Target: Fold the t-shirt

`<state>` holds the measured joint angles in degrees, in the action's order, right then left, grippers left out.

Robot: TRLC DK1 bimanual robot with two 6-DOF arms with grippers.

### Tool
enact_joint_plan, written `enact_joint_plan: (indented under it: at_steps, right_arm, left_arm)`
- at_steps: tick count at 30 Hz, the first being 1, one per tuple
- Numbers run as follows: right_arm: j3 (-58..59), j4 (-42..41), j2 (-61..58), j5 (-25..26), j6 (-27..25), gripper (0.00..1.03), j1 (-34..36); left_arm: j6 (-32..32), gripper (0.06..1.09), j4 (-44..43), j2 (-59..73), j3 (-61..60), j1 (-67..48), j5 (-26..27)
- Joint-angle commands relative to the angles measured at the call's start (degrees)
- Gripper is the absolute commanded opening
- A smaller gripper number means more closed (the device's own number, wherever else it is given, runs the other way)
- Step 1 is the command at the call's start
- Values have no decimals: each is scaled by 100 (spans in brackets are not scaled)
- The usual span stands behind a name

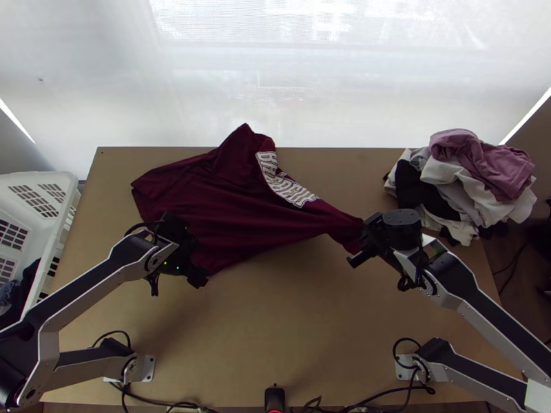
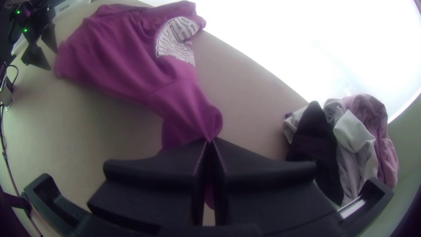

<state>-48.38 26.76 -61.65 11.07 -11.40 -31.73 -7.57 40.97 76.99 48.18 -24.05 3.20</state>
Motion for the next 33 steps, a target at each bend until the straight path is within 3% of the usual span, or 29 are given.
enact_joint_plan:
  at_steps: [1,9,25,33]
  right_arm:
    - [-31,-5,-58,0,6,3,17]
    - [-49,31,-49,0,6,3,35]
    - [-31,92,135,0,6,3,105]
    - [-444,277,302,0,-38,3,140]
  left_arm:
    - [-25,97,-45,185,-151,-161,-13]
    - [10,95,-599,431,-134,24,-127]
    - [-183,10,-309,589,183,234,-118]
    - [-359,10,579,-316,1352,1017,-118]
